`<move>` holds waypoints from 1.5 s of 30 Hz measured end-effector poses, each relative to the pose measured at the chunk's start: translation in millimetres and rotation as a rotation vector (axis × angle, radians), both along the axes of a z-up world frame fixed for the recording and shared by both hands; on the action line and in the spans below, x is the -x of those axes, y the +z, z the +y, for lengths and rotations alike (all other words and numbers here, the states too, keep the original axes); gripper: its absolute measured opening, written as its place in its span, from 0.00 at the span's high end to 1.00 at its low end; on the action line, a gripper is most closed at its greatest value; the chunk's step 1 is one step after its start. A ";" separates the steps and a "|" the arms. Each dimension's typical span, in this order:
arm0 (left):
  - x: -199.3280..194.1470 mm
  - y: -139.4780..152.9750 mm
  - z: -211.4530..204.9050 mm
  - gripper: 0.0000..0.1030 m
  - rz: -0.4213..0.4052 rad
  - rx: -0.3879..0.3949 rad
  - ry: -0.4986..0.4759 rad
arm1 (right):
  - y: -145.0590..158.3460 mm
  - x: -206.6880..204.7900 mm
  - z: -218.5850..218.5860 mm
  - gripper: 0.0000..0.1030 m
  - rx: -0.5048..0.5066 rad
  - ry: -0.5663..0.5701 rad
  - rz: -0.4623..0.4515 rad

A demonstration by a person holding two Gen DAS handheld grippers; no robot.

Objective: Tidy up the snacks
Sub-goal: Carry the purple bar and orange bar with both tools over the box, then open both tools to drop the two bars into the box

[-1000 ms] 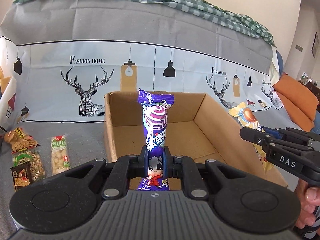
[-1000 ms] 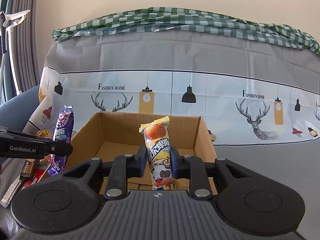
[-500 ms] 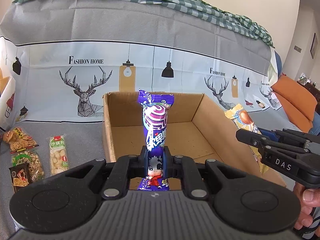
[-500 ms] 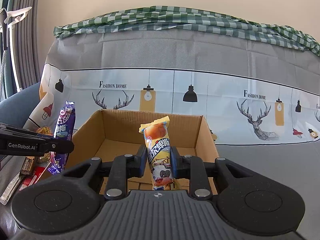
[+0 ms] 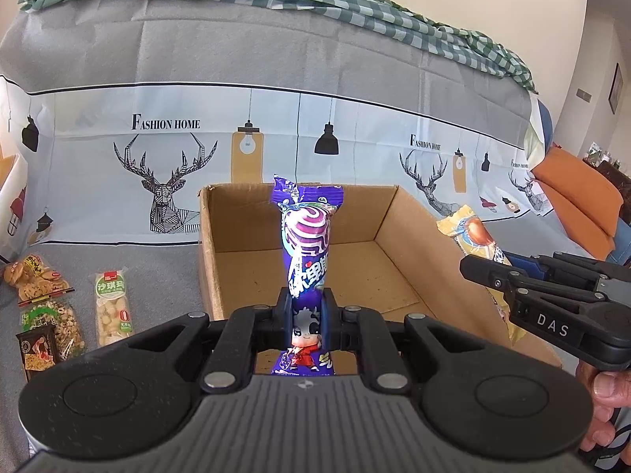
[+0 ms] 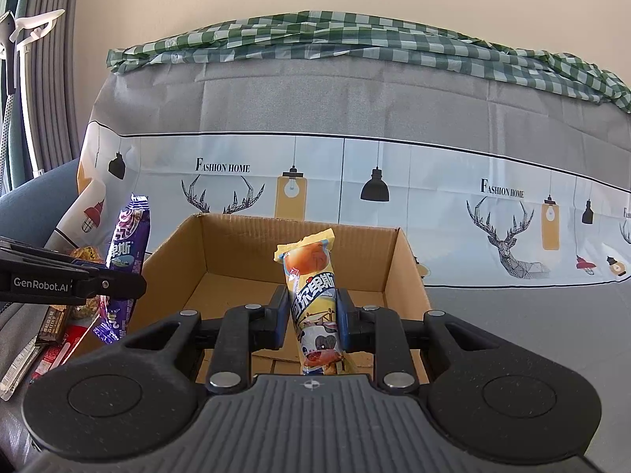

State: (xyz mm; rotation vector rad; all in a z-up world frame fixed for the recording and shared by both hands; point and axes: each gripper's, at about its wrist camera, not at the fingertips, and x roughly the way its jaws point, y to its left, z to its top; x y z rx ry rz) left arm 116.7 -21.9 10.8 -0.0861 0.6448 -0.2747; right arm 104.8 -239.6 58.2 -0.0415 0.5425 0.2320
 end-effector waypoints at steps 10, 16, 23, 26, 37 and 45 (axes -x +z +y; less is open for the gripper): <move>0.2 0.1 -0.2 0.87 -0.001 -0.001 -0.001 | -1.9 -0.4 0.2 0.75 0.006 0.003 -0.001; 0.2 0.8 -1.1 0.87 -0.004 -0.002 -0.004 | -2.1 -0.2 0.5 0.75 0.007 0.002 -0.001; 0.7 2.9 -3.3 0.87 -0.009 0.000 -0.012 | -2.0 0.2 0.7 0.75 0.007 0.001 -0.001; 1.0 2.8 -2.9 0.87 -0.011 0.002 -0.014 | -2.1 0.2 0.8 0.75 0.007 0.001 -0.001; 2.9 2.4 -1.6 0.87 -0.022 0.014 -0.024 | -1.8 0.5 1.9 0.75 0.009 0.000 -0.001; 2.8 4.8 -1.2 0.71 -0.026 0.042 -0.038 | -6.0 -1.6 1.1 0.57 0.020 0.004 0.012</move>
